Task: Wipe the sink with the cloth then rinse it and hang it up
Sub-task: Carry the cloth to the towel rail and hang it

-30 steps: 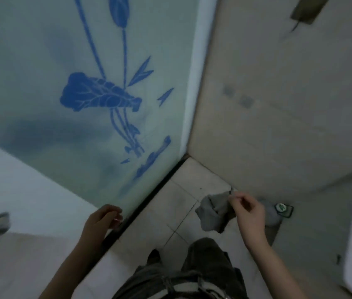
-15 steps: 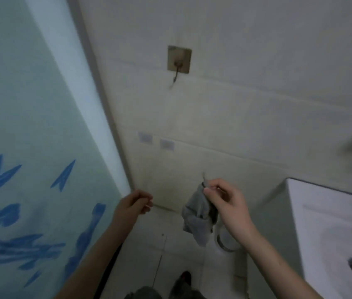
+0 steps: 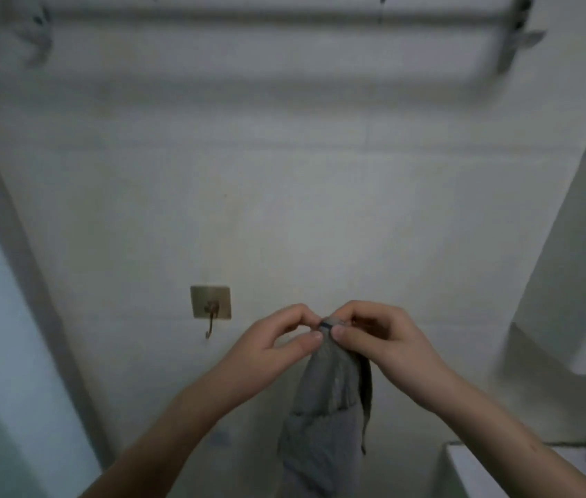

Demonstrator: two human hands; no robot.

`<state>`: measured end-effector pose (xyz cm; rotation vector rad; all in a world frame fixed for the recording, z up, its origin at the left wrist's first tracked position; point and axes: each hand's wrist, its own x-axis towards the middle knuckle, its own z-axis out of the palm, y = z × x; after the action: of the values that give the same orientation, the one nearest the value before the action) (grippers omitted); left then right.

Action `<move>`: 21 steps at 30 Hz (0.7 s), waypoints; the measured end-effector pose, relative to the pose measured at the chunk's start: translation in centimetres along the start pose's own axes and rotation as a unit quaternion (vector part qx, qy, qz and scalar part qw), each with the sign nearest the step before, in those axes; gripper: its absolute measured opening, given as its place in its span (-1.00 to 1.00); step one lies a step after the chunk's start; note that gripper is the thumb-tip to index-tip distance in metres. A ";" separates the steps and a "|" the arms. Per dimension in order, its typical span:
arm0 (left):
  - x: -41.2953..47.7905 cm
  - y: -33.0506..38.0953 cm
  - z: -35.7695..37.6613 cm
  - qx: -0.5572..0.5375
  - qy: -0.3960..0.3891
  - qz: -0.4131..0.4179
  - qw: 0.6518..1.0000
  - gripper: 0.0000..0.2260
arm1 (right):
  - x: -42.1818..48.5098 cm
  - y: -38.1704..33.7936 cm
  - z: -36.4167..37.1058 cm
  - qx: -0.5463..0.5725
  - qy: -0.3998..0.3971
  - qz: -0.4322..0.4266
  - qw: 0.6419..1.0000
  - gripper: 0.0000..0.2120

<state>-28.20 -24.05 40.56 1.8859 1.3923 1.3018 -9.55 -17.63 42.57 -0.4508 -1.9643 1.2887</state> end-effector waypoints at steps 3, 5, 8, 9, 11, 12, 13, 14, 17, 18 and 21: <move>2.9 3.2 -2.2 0.025 0.039 0.069 0.997 -0.83 | 2.5 -3.9 -2.0 -0.044 -0.008 -0.015 0.999 -0.87; 4.3 5.7 -3.7 0.091 0.077 0.132 0.984 -0.83 | 3.6 -6.1 -3.4 -0.103 -0.019 -0.021 0.994 -0.85; 5.7 9.4 -5.9 0.122 0.121 0.191 0.966 -0.85 | 4.5 -8.3 -5.1 -0.156 -0.015 -0.028 0.987 -0.84; 6.0 10.4 -6.4 0.134 0.127 0.207 0.961 -0.85 | 4.6 -8.9 -5.5 -0.168 -0.010 -0.036 0.985 -0.85; 6.3 12.0 -7.3 0.153 0.139 0.236 0.950 -0.85 | 4.7 -9.6 -5.8 -0.217 0.003 -0.058 0.975 -0.85; 6.4 12.8 -7.8 0.156 0.152 0.247 0.944 -0.84 | 4.8 -9.9 -6.0 -0.256 0.012 -0.071 0.964 -0.82; 6.5 13.6 -8.5 0.156 0.175 0.257 0.938 -0.84 | 4.9 -10.2 -6.1 -0.299 0.021 -0.086 0.950 -0.80; 6.7 14.3 -9.4 0.155 0.204 0.269 0.929 -0.84 | 5.0 -10.5 -6.2 -0.334 0.030 -0.102 0.937 -0.79; 7.0 16.6 -12.5 0.180 0.267 0.299 0.898 -0.85 | 5.2 -12.2 -6.5 -0.373 0.077 -0.145 0.913 -0.77; 7.0 17.2 -13.5 0.198 0.275 0.304 0.891 -0.85 | 5.3 -13.2 -6.7 -0.372 0.096 -0.157 0.910 -0.77; 6.9 18.7 -16.1 0.259 0.287 0.317 0.866 -0.85 | 6.1 -16.9 -7.2 -0.373 0.136 -0.216 0.892 -0.81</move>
<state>-33.15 -27.61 65.47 2.6036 1.5697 2.1049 -6.61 -16.56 61.71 -0.4790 -2.0960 0.1448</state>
